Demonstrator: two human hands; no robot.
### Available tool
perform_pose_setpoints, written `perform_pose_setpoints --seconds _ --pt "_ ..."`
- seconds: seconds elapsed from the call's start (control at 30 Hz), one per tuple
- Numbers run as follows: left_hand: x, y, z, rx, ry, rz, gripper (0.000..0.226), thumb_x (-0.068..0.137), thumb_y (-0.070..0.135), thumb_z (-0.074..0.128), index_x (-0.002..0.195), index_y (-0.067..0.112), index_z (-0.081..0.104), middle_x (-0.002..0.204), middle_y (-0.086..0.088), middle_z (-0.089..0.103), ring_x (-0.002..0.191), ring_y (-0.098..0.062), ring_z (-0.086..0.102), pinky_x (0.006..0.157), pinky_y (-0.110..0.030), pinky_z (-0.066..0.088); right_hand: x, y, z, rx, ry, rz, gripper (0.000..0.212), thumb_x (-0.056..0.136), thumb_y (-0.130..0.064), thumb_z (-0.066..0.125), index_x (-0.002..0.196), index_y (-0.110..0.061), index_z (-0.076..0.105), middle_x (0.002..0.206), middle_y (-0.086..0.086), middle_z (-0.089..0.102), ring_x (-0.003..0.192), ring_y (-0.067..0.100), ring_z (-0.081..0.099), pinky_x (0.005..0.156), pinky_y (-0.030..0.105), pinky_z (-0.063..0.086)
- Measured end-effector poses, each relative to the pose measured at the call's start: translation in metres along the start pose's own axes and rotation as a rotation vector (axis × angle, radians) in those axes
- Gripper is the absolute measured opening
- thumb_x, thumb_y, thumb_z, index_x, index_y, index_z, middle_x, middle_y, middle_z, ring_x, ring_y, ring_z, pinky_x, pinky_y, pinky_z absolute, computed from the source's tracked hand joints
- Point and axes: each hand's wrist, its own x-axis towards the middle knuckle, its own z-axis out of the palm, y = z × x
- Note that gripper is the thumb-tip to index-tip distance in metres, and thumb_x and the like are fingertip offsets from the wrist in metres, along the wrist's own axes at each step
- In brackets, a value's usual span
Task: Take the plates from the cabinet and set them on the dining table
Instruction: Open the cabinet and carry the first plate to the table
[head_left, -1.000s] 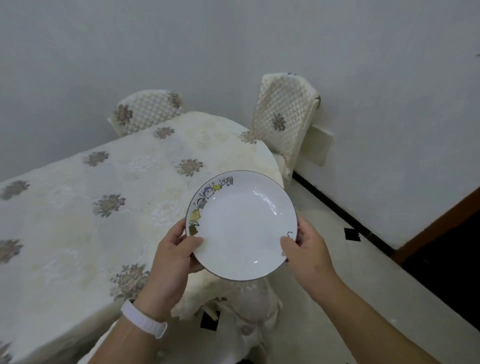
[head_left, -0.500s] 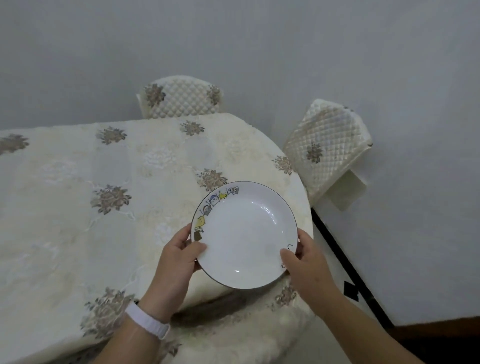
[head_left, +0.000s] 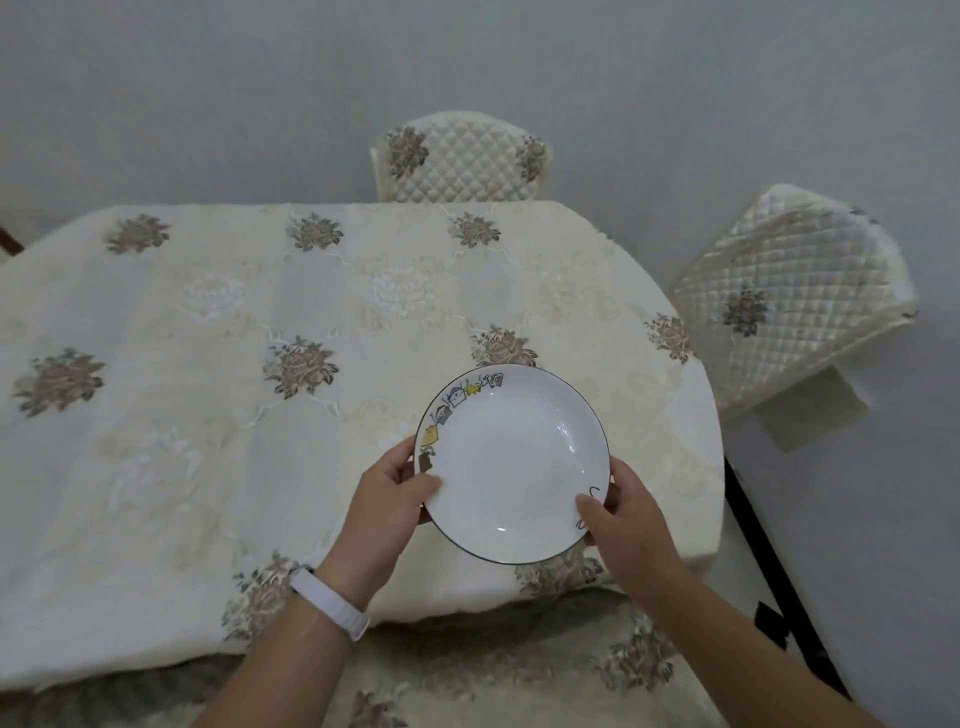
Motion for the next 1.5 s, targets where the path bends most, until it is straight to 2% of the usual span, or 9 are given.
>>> perform_pose_setpoints --seconds 0.2,0.43,0.53,0.67,0.83,0.97,1.17,1.33,1.5 --pt "0.033 -0.035 0.006 0.018 0.097 -0.128 0.051 0.085 -0.01 0.051 0.116 0.026 0.067 0.096 0.001 0.077 0.086 -0.021 0.073 0.064 -0.032 0.058 0.046 0.035 0.005 -0.064 -0.076 0.108 0.038 0.087 -0.009 0.056 0.115 -0.034 0.058 0.081 -0.008 0.071 0.062 0.006 0.062 0.061 0.033 0.054" --pt "0.06 -0.069 0.013 0.046 0.177 -0.208 0.05 0.085 -0.009 0.052 0.111 0.03 0.069 0.095 0.004 0.077 0.088 -0.021 0.073 0.068 -0.035 0.06 0.086 0.07 0.012 -0.086 -0.153 0.157 0.039 0.089 -0.012 0.055 0.116 -0.04 0.054 0.098 -0.011 0.07 0.084 0.008 0.067 0.073 0.034 0.056" --pt "0.067 -0.079 0.016 0.057 0.202 -0.235 0.051 0.085 -0.009 0.053 0.102 0.035 0.07 0.094 0.005 0.077 0.088 -0.02 0.073 0.069 -0.037 0.06 0.097 0.082 0.012 -0.11 -0.172 0.161 0.039 0.088 -0.012 0.056 0.12 -0.035 0.054 0.095 -0.014 0.07 0.076 0.0 0.065 0.066 0.025 0.051" --pt "0.071 -0.093 0.02 0.095 0.231 -0.267 0.05 0.085 -0.007 0.056 0.103 0.037 0.07 0.095 0.005 0.077 0.092 -0.023 0.072 0.078 -0.044 0.061 0.104 0.092 0.009 -0.134 -0.205 0.159 0.04 0.088 -0.014 0.056 0.112 -0.046 0.051 0.093 -0.02 0.068 0.075 -0.006 0.063 0.059 0.015 0.044" --pt "0.069 -0.109 0.024 0.142 0.266 -0.243 0.05 0.083 -0.001 0.058 0.105 0.042 0.07 0.098 0.004 0.076 0.093 -0.023 0.071 0.082 -0.048 0.059 0.109 0.106 0.007 -0.152 -0.226 0.142 0.04 0.089 -0.017 0.057 0.115 -0.046 0.05 0.098 -0.021 0.068 0.08 -0.008 0.063 0.067 0.022 0.047" --pt "0.066 -0.117 0.028 0.092 0.296 -0.234 0.051 0.082 0.0 0.06 0.096 0.046 0.073 0.097 0.006 0.077 0.09 -0.019 0.073 0.076 -0.041 0.061 0.113 0.114 0.005 -0.152 -0.239 0.144 0.037 0.09 -0.016 0.058 0.116 -0.042 0.052 0.095 -0.012 0.071 0.078 0.003 0.067 0.069 0.028 0.052" --pt "0.063 -0.123 0.032 0.012 0.382 -0.252 0.032 0.086 0.002 0.063 0.102 0.028 0.071 0.094 0.003 0.077 0.091 -0.021 0.072 0.078 -0.04 0.06 0.117 0.116 0.006 -0.173 -0.238 0.133 0.032 0.09 -0.017 0.06 0.111 -0.039 0.05 0.094 -0.007 0.07 0.083 0.013 0.066 0.07 0.029 0.05" --pt "0.047 -0.108 0.032 -0.009 0.43 -0.256 0.02 0.09 0.009 0.062 0.107 0.021 0.066 0.092 0.001 0.076 0.079 -0.013 0.073 0.06 -0.023 0.056 0.118 0.11 -0.005 -0.204 -0.24 0.158 0.029 0.092 -0.023 0.059 0.121 -0.024 0.054 0.09 0.008 0.066 0.08 0.024 0.065 0.069 0.033 0.048" --pt "0.016 -0.074 0.025 0.158 0.506 -0.121 0.016 0.092 0.018 0.06 0.101 0.031 0.062 0.112 0.0 0.066 0.099 -0.016 0.066 0.079 -0.032 0.056 0.124 0.091 -0.036 -0.345 -0.243 0.073 0.033 0.094 -0.029 0.054 0.127 -0.021 0.055 0.092 -0.003 0.061 0.077 0.014 0.061 0.06 0.028 0.04"
